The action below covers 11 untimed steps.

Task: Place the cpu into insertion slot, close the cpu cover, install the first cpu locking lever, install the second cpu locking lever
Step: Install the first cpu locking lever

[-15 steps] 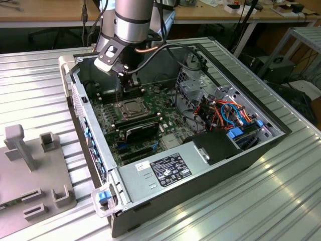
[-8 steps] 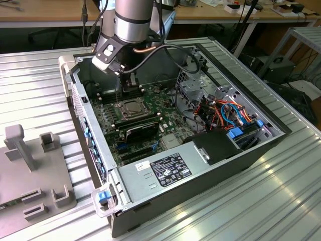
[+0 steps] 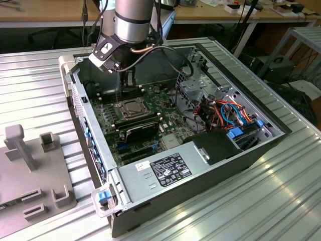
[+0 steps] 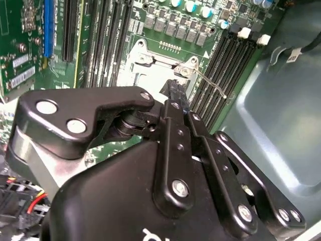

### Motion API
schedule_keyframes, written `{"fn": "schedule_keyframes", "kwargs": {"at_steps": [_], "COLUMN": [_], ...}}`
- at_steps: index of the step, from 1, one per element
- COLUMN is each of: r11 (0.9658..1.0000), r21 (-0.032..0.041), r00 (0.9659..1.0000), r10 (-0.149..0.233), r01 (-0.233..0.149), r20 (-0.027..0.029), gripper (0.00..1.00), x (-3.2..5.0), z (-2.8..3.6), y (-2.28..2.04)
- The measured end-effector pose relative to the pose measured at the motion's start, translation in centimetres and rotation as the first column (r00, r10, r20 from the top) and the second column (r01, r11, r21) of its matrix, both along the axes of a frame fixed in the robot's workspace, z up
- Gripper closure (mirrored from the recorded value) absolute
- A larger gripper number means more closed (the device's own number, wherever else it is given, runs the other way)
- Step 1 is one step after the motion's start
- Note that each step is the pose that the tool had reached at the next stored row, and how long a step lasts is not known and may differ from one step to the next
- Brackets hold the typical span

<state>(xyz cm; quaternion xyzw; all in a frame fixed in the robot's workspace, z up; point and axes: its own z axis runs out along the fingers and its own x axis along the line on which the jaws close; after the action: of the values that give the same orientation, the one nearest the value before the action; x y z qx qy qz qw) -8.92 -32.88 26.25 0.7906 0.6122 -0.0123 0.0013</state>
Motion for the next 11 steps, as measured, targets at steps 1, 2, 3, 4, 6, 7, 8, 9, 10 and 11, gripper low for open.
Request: {"fn": "schedule_keyframes", "kwargs": {"at_steps": [1,2,3,4,6,7,8,9,10,11], "r11": [0.9999,0.9994,0.9989,0.9979,0.9937,0.992,0.9898,0.9868,0.9847,0.9837], "r21": [0.0,0.0,0.0,-0.0001,-0.0001,0.0,0.0,0.0,0.0,0.0], "r00": [0.9999,0.9994,0.9989,0.9979,0.9937,0.992,0.9898,0.9868,0.9847,0.9837], "r10": [-0.012,-0.034,-0.046,-0.065,-0.112,-0.126,-0.142,-0.162,-0.174,-0.18], "r01": [0.012,0.034,0.046,0.065,0.112,0.126,0.142,0.162,0.174,0.18], "r20": [0.0001,0.0001,0.0,0.0,0.0,0.0,0.0,0.0,0.0,0.0001], "gripper": [0.89,0.89,0.89,0.89,0.89,0.89,0.89,0.89,0.89,0.89], "x": [0.0,0.0,0.0,0.0,0.0,0.0,0.0,0.0,0.0,0.0], "z": [0.0,-0.01,-0.01,-0.01,-0.02,-0.03,-0.04,-0.04,-0.05,-0.05], "y": [0.0,0.0,0.0,0.0,0.0,0.0,0.0,0.0,0.0,0.0]}}
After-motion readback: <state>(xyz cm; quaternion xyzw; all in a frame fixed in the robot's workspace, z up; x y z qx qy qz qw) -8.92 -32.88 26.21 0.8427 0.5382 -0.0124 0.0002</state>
